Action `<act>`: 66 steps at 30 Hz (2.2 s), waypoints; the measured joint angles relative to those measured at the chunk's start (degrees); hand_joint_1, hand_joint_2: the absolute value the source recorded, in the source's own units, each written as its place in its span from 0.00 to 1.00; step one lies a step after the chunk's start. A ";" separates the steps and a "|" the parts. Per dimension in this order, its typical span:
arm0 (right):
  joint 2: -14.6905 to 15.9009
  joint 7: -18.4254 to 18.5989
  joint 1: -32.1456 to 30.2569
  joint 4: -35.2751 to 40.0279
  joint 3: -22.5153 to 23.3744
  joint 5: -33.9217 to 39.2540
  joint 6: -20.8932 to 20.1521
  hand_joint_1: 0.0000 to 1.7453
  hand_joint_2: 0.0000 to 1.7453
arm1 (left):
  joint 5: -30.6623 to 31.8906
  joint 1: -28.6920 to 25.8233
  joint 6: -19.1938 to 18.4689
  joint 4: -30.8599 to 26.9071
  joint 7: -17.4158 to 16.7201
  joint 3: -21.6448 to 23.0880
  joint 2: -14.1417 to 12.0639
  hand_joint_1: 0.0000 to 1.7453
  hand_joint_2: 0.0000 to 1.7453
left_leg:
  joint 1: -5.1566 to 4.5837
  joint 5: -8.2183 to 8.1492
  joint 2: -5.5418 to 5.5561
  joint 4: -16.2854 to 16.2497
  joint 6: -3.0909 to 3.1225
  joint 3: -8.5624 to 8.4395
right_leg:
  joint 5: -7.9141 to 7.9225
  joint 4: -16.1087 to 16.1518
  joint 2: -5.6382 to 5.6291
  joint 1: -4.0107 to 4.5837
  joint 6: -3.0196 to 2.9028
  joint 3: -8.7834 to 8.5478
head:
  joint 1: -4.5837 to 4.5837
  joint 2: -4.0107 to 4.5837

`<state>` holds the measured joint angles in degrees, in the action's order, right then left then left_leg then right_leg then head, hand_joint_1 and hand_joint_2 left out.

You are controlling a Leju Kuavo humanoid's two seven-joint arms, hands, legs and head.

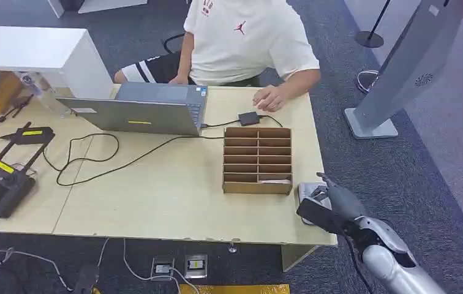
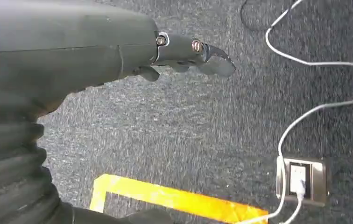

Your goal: Pass the card to the sensor for recognition and then transmit it.

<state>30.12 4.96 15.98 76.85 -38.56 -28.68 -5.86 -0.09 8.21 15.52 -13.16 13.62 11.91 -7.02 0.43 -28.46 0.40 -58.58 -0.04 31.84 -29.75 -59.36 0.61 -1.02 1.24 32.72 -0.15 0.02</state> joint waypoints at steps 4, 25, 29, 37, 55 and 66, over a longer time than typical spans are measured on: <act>0.55 -1.59 2.58 0.00 1.03 1.05 -1.35 1.00 1.00 | -0.94 -0.02 2.65 0.00 0.00 0.13 0.31 0.00 1.00 | -0.02 0.00 -0.07 0.00 0.00 0.01 | 0.03 -0.01 -0.05 -0.02 0.01 0.02 | 0.00 0.00; -0.55 -18.47 42.82 -11.64 9.66 -17.23 -3.10 1.00 1.00 | -3.50 2.02 1.38 -0.52 0.98 5.95 0.66 0.00 1.00 | -0.01 0.08 -0.12 -0.01 -0.01 0.20 | 0.13 -0.08 -0.05 -0.01 0.02 0.16 | 0.00 0.00; -3.89 -19.89 45.34 -18.40 7.28 -19.62 -0.79 1.00 1.00 | -4.37 2.82 1.01 -1.07 0.37 7.32 0.66 0.00 1.00 | 0.01 0.14 0.04 -0.01 -0.06 0.25 | 0.13 -0.08 0.07 0.01 0.02 0.16 | -0.02 0.00; -10.67 -21.59 47.39 -30.84 3.09 -21.18 2.03 1.00 1.00 | -7.62 2.92 1.47 -1.42 0.11 9.05 0.66 0.00 1.00 | 0.04 0.14 0.11 -0.01 -0.06 0.30 | 0.12 -0.08 0.15 0.04 0.01 0.19 | 0.02 0.00; -16.76 -22.69 48.46 -41.48 -0.72 -15.35 9.18 0.00 0.00 | -12.48 1.98 3.58 -1.42 1.29 10.25 0.68 0.00 1.00 | 0.03 0.14 0.08 -0.02 -0.07 0.28 | 0.12 -0.07 0.10 0.04 0.01 0.23 | 0.00 0.00; -15.41 -13.93 44.86 -33.14 6.84 25.61 -8.63 0.00 1.00 | -17.00 0.18 4.70 -1.42 3.69 12.30 0.61 0.00 1.00 | 0.03 0.14 0.05 -0.04 -0.06 0.18 | 0.13 -0.03 0.05 0.03 0.01 0.21 | -0.02 0.00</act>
<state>14.71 -8.97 60.85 43.71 -31.72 -3.07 -14.49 -17.09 8.39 20.22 -14.58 17.31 24.22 -6.40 0.46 -28.32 0.45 -58.62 -0.10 32.03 -29.62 -59.39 0.66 -0.98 1.26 32.93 -0.17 0.02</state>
